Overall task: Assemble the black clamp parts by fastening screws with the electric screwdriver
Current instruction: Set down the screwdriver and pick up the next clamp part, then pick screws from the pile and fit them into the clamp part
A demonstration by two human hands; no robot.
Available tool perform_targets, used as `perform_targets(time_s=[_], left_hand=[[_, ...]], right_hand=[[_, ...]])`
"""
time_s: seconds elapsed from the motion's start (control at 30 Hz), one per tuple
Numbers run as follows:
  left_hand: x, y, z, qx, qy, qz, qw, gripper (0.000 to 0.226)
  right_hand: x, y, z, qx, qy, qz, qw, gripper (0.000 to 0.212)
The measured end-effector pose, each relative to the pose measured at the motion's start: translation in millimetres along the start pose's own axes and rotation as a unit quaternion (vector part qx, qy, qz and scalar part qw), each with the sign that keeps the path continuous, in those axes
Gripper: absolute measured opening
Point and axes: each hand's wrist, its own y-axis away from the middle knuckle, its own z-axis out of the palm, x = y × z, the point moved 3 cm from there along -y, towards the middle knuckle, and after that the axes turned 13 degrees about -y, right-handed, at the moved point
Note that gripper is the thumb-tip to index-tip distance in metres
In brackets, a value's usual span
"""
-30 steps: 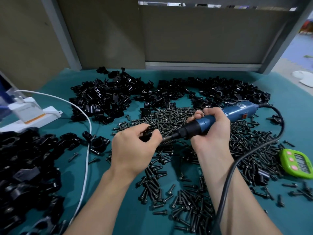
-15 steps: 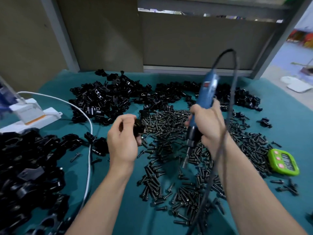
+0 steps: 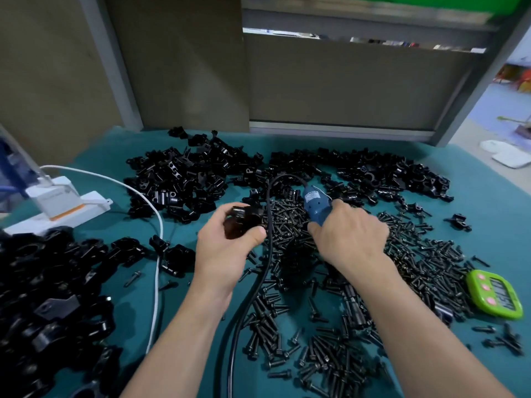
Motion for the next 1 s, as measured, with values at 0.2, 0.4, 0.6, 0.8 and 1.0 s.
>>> perform_targets(time_s=[0.2,0.4,0.6,0.8,1.0], left_hand=[[-1,10,3,0.14,-0.169,0.109,0.97,0.059],[4,15,10,0.046,-0.099,0.136,0.985,0.063],[-1,1,9,-0.062,0.086,0.055,0.993,0.043],[0,-3,7,0.015,0.024,0.113,0.993,0.054],[0,0,2,0.032,-0.108,0.15,0.982,0.068]], right_hand=[[-43,54,0,-0.177,-0.507,-0.063,0.842,0.037],[-50,55,34,-0.22,-0.76,0.05,0.609,0.031],[-49,56,46,-0.335,-0.825,0.118,0.439,0.033],[-46,55,53,-0.294,-0.84,0.145,0.433,0.014],[-44,61,52,-0.309,-0.826,0.119,0.456,0.027]])
